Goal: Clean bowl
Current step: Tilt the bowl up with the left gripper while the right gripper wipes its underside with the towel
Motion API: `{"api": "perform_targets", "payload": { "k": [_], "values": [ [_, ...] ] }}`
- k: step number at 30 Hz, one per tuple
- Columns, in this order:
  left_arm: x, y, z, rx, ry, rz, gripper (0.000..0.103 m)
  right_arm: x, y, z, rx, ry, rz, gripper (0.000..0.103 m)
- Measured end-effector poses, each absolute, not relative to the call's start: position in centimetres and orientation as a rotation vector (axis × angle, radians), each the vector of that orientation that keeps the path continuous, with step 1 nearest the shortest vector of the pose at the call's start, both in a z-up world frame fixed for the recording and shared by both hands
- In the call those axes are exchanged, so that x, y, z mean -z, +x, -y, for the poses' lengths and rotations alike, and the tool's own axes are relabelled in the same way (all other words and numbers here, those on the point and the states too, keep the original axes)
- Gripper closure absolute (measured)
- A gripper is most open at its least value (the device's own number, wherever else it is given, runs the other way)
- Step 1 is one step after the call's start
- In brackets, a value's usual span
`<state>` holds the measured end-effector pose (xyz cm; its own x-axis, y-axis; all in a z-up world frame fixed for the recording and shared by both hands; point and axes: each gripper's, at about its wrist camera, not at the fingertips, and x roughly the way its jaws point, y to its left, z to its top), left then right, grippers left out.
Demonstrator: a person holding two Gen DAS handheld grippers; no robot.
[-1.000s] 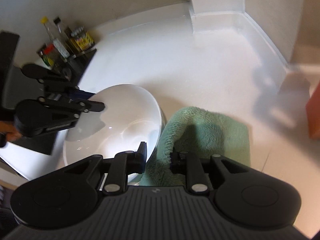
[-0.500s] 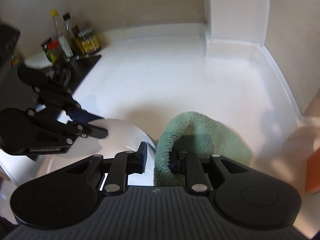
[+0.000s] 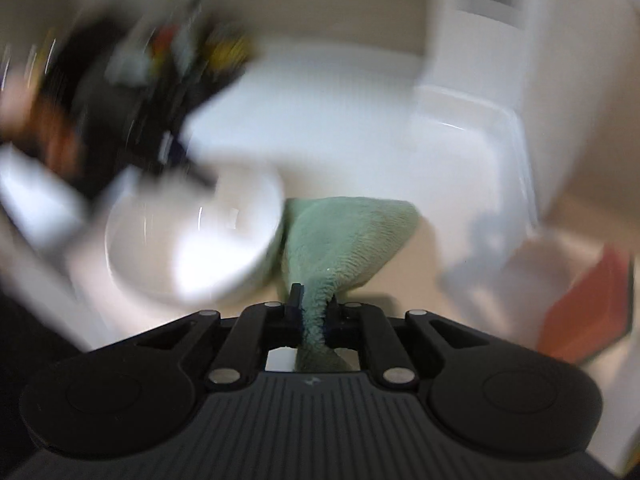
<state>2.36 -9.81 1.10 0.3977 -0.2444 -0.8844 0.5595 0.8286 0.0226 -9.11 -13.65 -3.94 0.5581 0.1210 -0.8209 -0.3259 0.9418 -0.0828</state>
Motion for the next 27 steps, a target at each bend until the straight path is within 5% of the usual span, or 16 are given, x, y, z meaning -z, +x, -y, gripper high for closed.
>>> {"api": "perform_targets", "payload": {
  "k": [13, 27],
  "values": [
    [-1.4, 3.7, 11.3, 0.613, 0.501, -1.018, 0.085, 7.6, -13.3, 5.6, -0.506, -1.123, -0.741, 0.097],
    [-1.4, 1.9, 9.4, 0.418, 0.260, -1.143, 0.086, 10.0, -13.5, 4.5, -0.523, -1.309, -0.574, 0.098]
  ]
}}
